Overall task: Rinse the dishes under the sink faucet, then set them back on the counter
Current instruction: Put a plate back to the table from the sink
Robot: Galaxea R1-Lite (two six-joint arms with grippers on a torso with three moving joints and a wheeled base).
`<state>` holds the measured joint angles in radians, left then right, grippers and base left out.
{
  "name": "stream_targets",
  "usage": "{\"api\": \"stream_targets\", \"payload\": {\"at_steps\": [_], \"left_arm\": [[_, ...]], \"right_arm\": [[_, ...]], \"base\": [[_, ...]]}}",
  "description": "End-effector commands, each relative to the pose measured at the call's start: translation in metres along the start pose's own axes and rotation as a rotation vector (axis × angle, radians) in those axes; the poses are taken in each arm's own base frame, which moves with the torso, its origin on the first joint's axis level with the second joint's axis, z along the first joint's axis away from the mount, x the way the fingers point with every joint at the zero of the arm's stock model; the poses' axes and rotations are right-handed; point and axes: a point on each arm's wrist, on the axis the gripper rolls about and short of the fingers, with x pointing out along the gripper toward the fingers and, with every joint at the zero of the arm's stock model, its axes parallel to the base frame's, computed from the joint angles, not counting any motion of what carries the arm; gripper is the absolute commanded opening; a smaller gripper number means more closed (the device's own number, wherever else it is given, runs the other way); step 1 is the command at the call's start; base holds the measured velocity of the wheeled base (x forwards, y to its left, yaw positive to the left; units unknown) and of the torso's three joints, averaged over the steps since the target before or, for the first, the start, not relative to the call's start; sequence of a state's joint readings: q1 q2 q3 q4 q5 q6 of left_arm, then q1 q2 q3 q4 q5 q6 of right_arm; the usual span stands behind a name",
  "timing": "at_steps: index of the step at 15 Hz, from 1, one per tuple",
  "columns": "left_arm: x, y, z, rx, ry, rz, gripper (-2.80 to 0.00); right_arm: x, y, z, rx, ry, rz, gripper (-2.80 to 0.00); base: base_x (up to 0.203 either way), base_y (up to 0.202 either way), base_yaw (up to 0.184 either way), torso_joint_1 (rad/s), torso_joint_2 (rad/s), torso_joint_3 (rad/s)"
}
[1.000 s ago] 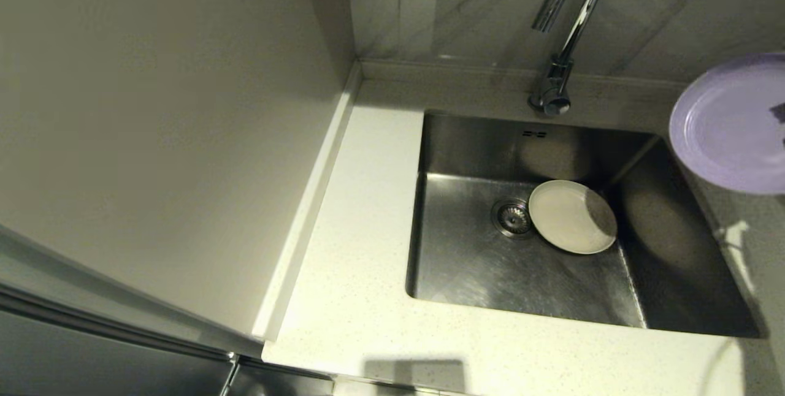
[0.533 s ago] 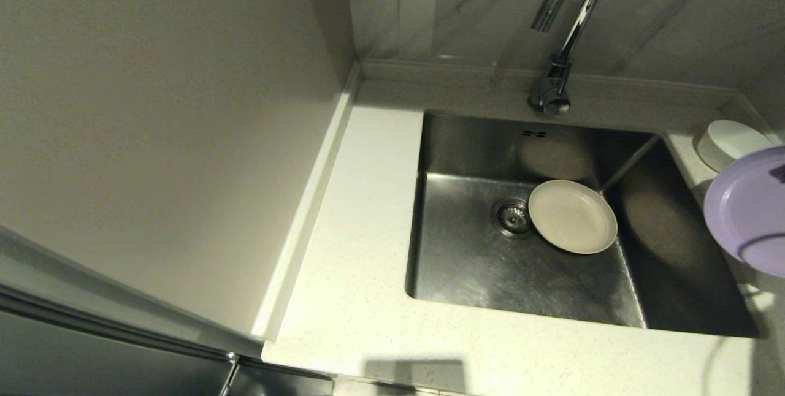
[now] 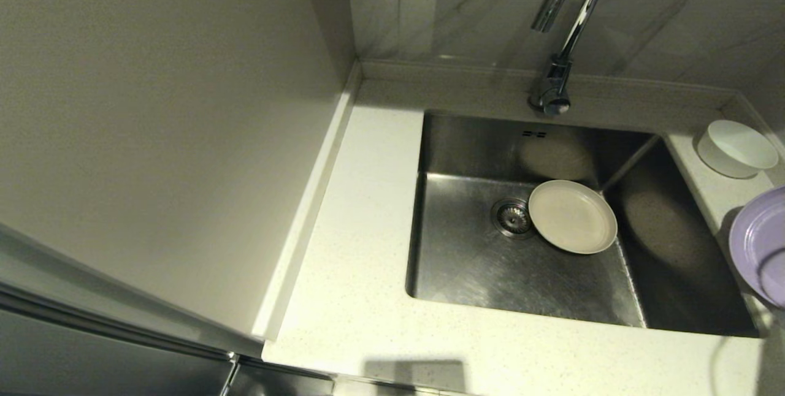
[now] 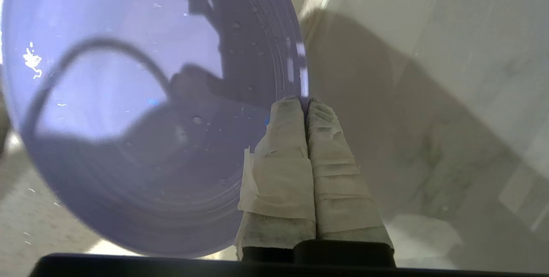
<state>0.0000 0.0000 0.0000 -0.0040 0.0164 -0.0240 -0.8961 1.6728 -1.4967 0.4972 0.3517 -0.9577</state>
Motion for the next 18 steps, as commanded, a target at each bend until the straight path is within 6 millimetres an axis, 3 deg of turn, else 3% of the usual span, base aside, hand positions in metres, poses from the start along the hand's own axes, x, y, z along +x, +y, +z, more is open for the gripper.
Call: {"api": "stream_targets", "payload": {"at_steps": [1,18], "left_arm": [[0.000,0.000,0.000,-0.001,-0.002,0.000,-2.80],[0.000,0.000,0.000,-0.001,-0.002,0.000,-2.80]], "right_arm": [[0.005,-0.001,-0.005,0.001,0.016,0.011,-2.80],[0.013,0.016,-0.046,-0.242,0.004,0.147,-2.80]], "base": [[0.000,0.000,0.000,0.000,0.00,0.000],[0.000,0.000,0.000,0.000,0.00,0.000]]}}
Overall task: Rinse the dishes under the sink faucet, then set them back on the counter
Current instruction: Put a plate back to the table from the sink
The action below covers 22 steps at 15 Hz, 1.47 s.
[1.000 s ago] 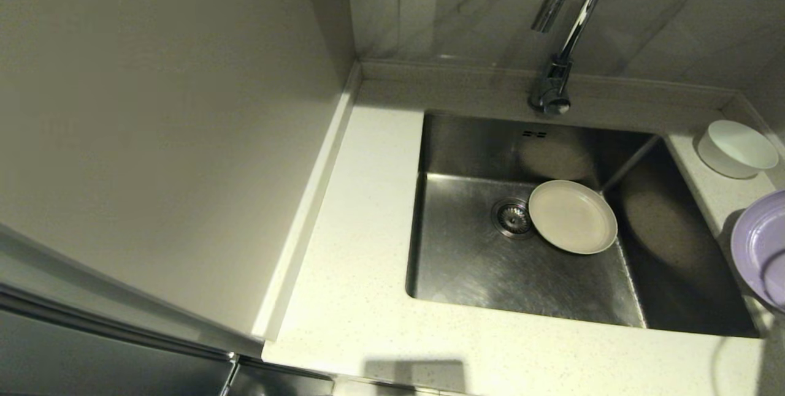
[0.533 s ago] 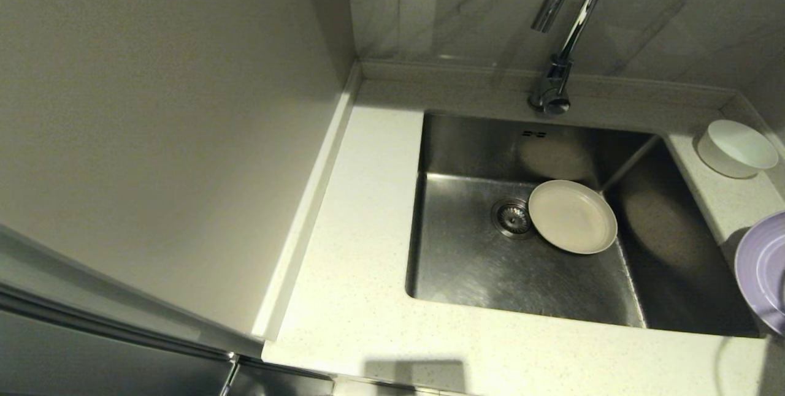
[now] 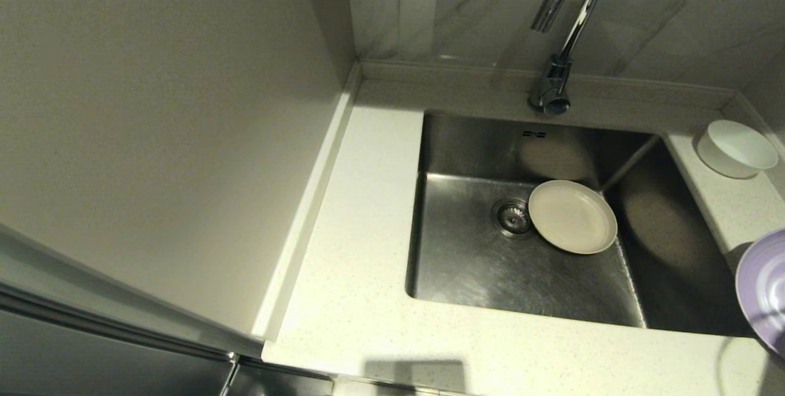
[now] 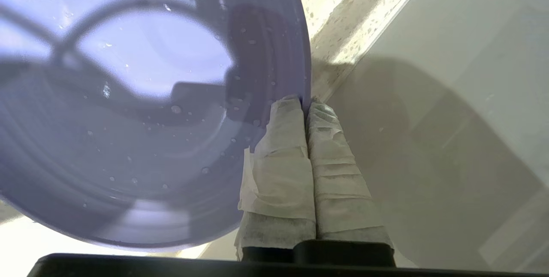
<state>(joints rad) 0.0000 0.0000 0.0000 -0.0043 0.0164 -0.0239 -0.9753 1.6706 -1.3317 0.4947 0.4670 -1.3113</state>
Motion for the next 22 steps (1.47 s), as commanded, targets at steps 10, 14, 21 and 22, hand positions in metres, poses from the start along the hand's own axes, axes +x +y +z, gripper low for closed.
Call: {"api": "stream_targets", "payload": {"at_steps": [10,14,21,22], "left_arm": [[0.000,0.000,0.000,-0.001,-0.002,0.000,-2.80],[0.000,0.000,0.000,-0.001,-0.002,0.000,-2.80],[0.000,0.000,0.000,-0.001,-0.002,0.000,-2.80],[0.000,0.000,0.000,-0.001,-0.002,0.000,-2.80]], "right_arm": [[0.001,0.007,-0.026,-0.047,-0.011,0.036,-2.80],[0.001,0.008,-0.026,-0.061,-0.025,0.040,-2.80],[0.002,0.030,-0.029,-0.149,-0.093,0.103,-2.80],[0.002,0.032,-0.029,-0.154,-0.095,0.106,-2.80]], "base": [[0.000,0.000,0.000,0.000,0.00,0.000],[0.000,0.000,0.000,0.000,0.00,0.000],[0.000,0.000,0.000,0.000,0.00,0.000],[0.000,0.000,0.000,0.000,0.00,0.000]]}}
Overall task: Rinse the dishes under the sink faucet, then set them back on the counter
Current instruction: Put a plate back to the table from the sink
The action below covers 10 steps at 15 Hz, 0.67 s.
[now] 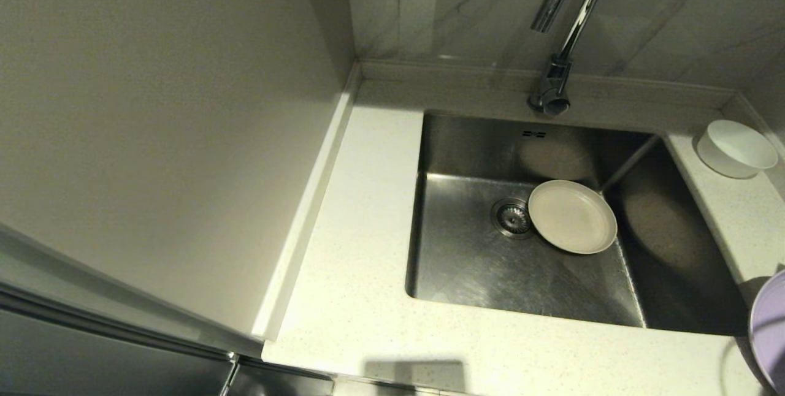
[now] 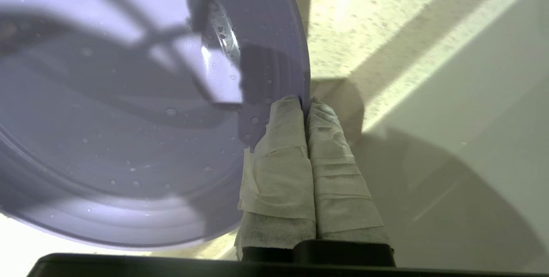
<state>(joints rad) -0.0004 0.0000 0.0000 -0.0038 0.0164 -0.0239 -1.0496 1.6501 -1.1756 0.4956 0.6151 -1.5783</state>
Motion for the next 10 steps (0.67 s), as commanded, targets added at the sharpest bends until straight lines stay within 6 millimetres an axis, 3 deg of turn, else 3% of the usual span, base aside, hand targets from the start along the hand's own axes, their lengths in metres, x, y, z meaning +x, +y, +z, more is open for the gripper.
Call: {"api": "stream_targets", "payload": {"at_steps": [1,3,4,10], "left_arm": [[-0.0001,0.0000,0.0000,-0.001,-0.002,0.001,-2.80],[-0.0001,0.0000,0.0000,-0.001,-0.002,0.001,-2.80],[-0.0001,0.0000,0.0000,-0.001,-0.002,0.001,-2.80],[-0.0001,0.0000,0.0000,-0.001,-0.002,0.001,-2.80]], "right_arm": [[-0.0004,0.0064,0.0006,-0.005,-0.006,0.013,-2.80],[0.0001,0.0076,0.0007,-0.005,-0.007,0.017,-2.80],[-0.0002,0.0076,0.0009,-0.012,-0.007,0.016,0.00],[0.0008,0.0075,0.0008,-0.023,-0.010,0.018,0.00]], "base": [[0.000,0.000,0.000,0.000,0.00,0.000],[0.000,0.000,0.000,0.000,0.00,0.000],[0.000,0.000,0.000,0.000,0.00,0.000],[0.000,0.000,0.000,0.000,0.00,0.000]]}}
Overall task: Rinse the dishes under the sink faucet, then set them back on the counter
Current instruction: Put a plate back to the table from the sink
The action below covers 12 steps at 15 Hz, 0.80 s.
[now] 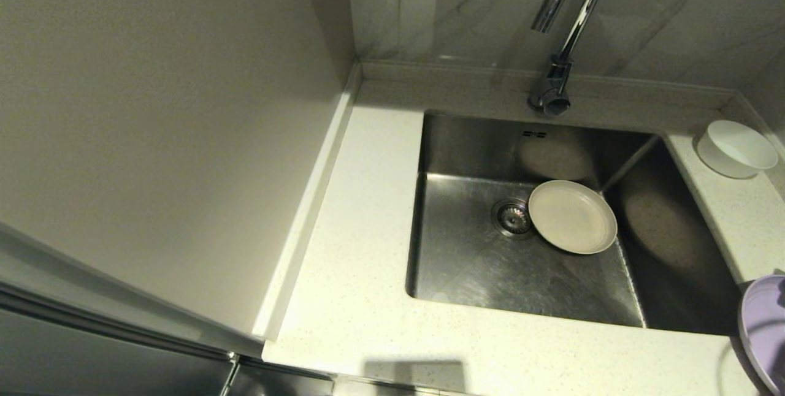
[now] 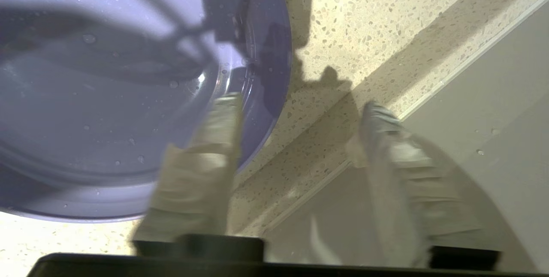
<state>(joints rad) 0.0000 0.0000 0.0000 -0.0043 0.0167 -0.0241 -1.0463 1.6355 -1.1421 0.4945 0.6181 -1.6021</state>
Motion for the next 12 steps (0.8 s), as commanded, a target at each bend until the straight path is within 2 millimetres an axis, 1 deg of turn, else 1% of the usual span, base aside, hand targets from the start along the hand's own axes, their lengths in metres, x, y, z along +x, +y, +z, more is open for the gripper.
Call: {"api": "stream_targets", "payload": {"at_steps": [1,4,7,9,10,12], "left_arm": [[0.000,0.000,0.000,0.000,-0.002,0.000,-2.80],[0.000,0.000,0.000,0.000,-0.002,0.000,-2.80],[0.000,0.000,0.000,0.000,-0.002,0.000,-2.80],[0.000,0.000,0.000,0.000,-0.002,0.000,-2.80],[0.000,0.000,0.000,0.000,-0.002,0.000,-2.80],[0.000,0.000,0.000,0.000,-0.002,0.000,-2.80]], "right_arm": [[0.000,0.000,0.000,-0.007,-0.006,0.002,0.00],[-0.001,-0.002,0.002,-0.008,-0.024,-0.006,0.00],[-0.003,0.011,0.003,0.004,-0.036,0.014,0.00],[0.002,0.016,0.013,-0.009,-0.079,0.041,0.00],[0.001,0.019,0.017,-0.012,-0.087,0.043,0.00],[0.004,0.028,0.017,-0.002,-0.092,0.069,0.00]], "base": [[0.000,0.000,0.000,0.000,0.00,0.000],[0.000,0.000,0.000,0.000,0.00,0.000],[0.000,0.000,0.000,0.000,0.00,0.000],[0.000,0.000,0.000,0.000,0.00,0.000],[0.000,0.000,0.000,0.000,0.00,0.000],[0.000,0.000,0.000,0.000,0.00,0.000]]}}
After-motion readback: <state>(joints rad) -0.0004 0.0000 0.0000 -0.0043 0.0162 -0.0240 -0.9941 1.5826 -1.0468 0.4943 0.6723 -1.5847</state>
